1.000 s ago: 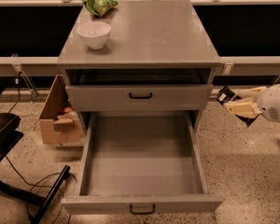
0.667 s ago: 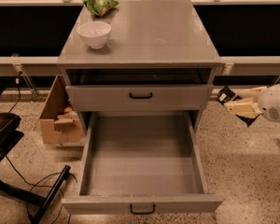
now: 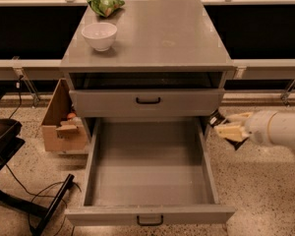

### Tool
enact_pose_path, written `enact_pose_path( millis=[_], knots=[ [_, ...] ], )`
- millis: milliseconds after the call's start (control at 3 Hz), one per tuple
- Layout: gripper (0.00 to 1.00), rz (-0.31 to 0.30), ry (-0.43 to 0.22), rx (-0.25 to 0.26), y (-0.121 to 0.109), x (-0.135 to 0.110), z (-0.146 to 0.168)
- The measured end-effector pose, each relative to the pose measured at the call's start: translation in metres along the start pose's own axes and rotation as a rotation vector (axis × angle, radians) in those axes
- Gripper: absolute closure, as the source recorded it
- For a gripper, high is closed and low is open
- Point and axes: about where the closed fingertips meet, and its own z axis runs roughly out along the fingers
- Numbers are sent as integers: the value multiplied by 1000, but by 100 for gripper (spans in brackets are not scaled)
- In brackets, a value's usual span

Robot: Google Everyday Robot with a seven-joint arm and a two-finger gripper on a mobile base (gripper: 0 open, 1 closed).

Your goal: Place rxbar chocolate into middle drawer

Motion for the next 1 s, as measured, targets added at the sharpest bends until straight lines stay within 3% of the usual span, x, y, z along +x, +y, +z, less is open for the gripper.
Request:
enact_pose_path(
  millis=[333, 667, 1000],
  knots=[
    [100, 112, -19, -93, 37, 44, 80],
    [100, 151, -15, -138, 69, 76, 152],
    [100, 128, 26, -157, 98, 99, 214]
  ],
)
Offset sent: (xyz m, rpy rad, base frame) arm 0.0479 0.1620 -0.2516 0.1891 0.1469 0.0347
